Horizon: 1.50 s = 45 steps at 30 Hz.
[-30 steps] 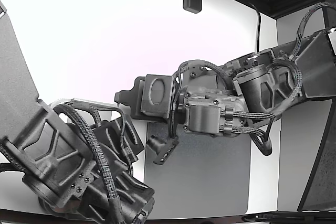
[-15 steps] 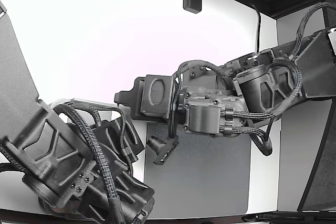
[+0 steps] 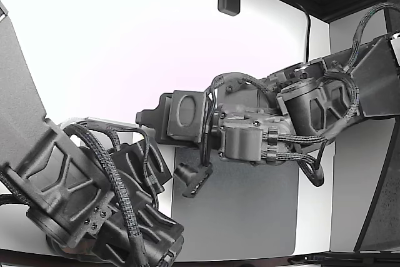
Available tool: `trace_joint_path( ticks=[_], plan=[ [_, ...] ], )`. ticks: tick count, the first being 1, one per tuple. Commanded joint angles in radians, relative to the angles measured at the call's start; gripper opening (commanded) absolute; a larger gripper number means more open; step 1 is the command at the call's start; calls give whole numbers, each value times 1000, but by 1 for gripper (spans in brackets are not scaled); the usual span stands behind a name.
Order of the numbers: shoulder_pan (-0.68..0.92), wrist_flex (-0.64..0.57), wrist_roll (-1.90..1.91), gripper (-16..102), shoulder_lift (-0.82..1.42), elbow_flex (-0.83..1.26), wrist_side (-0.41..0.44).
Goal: Peel off protective film from adhesive tape.
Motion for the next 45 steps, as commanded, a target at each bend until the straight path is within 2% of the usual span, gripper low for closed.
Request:
trace_joint_path(
  ticks=[1, 45],
  plan=[
    [-6, -8, 2, -11, 14, -32, 3],
    [-5, -14, -3, -11, 6, -29, 14]
  ],
)
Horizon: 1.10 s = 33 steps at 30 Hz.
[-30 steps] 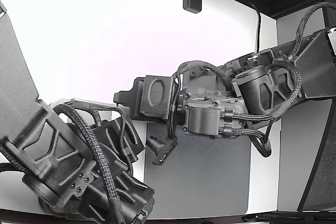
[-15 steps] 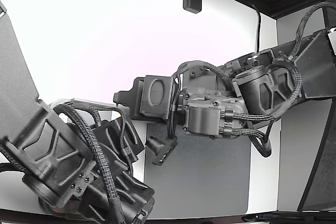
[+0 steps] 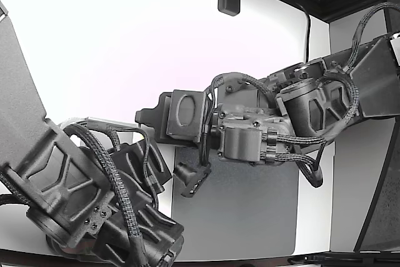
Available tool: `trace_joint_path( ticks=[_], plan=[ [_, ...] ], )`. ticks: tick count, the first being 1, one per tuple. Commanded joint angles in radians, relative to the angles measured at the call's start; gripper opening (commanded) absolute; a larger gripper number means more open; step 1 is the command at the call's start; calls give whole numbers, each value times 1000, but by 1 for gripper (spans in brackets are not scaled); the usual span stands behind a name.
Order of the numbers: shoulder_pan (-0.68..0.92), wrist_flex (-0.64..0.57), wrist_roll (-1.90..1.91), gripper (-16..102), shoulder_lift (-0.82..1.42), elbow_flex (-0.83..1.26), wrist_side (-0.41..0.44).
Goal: Peel off protective film from adhesive tape.
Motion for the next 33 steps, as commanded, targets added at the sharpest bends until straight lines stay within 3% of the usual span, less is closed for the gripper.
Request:
trace_joint_path(
  ticks=[1, 33],
  plan=[
    [-6, -6, 2, -11, 14, -29, -2],
    [-6, -6, -2, -11, 12, -31, 2]
  ],
)
